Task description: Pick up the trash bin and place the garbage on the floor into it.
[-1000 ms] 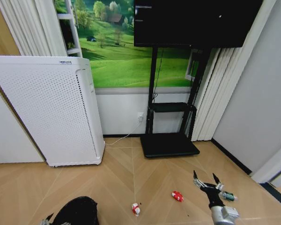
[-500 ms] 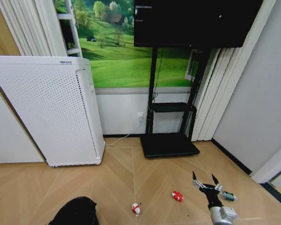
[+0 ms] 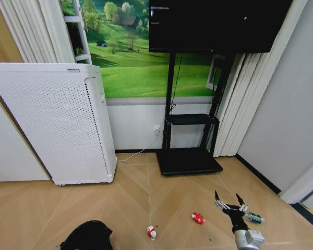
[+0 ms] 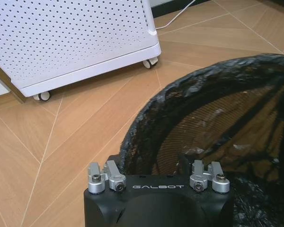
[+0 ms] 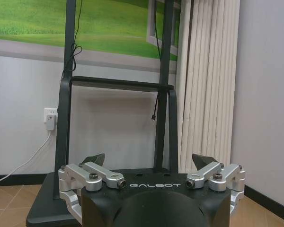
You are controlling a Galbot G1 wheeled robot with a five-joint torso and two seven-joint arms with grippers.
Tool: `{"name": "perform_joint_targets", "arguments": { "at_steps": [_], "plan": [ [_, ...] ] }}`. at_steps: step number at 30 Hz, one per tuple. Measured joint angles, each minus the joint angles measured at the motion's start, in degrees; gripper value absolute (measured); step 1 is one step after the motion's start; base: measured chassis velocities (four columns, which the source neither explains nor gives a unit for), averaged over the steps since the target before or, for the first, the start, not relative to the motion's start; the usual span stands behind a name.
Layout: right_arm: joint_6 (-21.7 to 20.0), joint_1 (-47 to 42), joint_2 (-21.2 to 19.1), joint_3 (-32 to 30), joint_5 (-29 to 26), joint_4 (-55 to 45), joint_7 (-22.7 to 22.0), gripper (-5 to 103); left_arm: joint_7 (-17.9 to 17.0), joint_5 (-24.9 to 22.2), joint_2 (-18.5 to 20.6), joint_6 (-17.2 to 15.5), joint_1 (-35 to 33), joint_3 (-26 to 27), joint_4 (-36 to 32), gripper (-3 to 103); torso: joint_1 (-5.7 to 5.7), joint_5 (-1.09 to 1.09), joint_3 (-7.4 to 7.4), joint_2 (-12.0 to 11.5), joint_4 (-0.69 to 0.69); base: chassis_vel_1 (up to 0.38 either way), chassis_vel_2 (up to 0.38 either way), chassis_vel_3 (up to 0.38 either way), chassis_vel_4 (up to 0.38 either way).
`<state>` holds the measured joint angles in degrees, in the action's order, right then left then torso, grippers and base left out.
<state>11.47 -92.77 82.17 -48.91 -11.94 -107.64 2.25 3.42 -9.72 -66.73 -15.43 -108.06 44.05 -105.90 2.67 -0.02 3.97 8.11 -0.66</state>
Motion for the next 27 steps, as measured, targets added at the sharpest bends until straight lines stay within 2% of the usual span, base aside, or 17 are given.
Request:
{"name": "perform_joint_targets", "arguments": {
  "at_steps": [3,4,5,6,7,8,11,20,21,22,27],
  "plan": [
    [0.1,0.0,0.1,0.0,0.0,0.0,0.0,100,0.0,0.0,0.0,0.0,-0.1,0.0,-0.2,59,0.00,0.00,0.00,0.0,0.00,0.000,0.000,0.000,0.000],
    [0.1,0.1,0.1,0.0,0.0,0.0,0.0,100,0.0,0.0,0.0,0.0,-0.1,0.1,-0.3,48,0.00,-0.01,0.00,0.0,0.00,0.000,0.000,0.000,0.000],
    [0.2,0.1,0.1,0.1,0.0,-0.1,0.0,100,0.0,0.0,0.0,0.0,-0.1,0.1,-0.4,43,0.00,-0.01,0.00,0.0,0.01,0.000,0.000,0.000,0.000],
    [0.2,0.1,0.1,0.1,0.0,-0.1,0.0,100,0.0,0.0,0.0,0.0,-0.1,0.1,-0.4,43,0.00,-0.01,0.00,0.0,0.01,0.000,0.000,0.000,0.000],
    [0.2,0.2,0.1,0.1,0.0,-0.1,-0.1,100,0.0,-0.1,0.0,0.0,-0.1,0.3,-0.5,38,0.00,0.01,0.00,0.0,0.01,0.000,0.000,0.000,0.000],
    [0.2,0.2,0.1,0.1,0.0,-0.1,-0.1,100,0.0,-0.1,0.0,0.0,-0.1,0.3,-0.5,38,0.00,0.01,0.00,0.0,0.01,0.000,0.000,0.000,0.000],
    [0.3,0.4,0.1,0.1,0.0,-0.1,-0.1,100,0.0,-0.2,0.2,0.0,0.1,0.4,-0.7,28,0.00,0.01,0.00,0.0,0.01,0.000,0.000,0.000,0.000],
    [0.4,0.5,0.2,0.2,0.1,-0.1,-0.1,100,-0.1,-0.2,0.2,0.1,0.2,0.5,-1.1,21,0.00,0.02,0.00,0.0,0.00,0.000,0.000,0.000,0.000],
    [0.4,0.5,0.3,0.2,0.2,-0.1,-0.1,100,-0.5,0.0,0.0,0.2,0.2,0.5,-1.4,16,0.00,-0.01,0.00,0.0,0.00,0.000,0.000,0.000,0.000],
    [0.4,0.5,0.3,0.2,0.2,-0.1,-0.1,100,-0.5,0.0,0.0,0.2,0.2,0.5,-1.4,16,0.00,-0.01,0.00,0.0,0.00,0.000,0.000,0.000,0.000],
    [0.8,0.7,0.4,0.3,0.5,0.2,-0.1,100,-1.9,2.7,-1.4,2.1,-0.1,0.9,-5.8,8,0.01,0.00,0.01,0.0,0.00,0.000,0.000,0.000,0.000]
  ]
}}
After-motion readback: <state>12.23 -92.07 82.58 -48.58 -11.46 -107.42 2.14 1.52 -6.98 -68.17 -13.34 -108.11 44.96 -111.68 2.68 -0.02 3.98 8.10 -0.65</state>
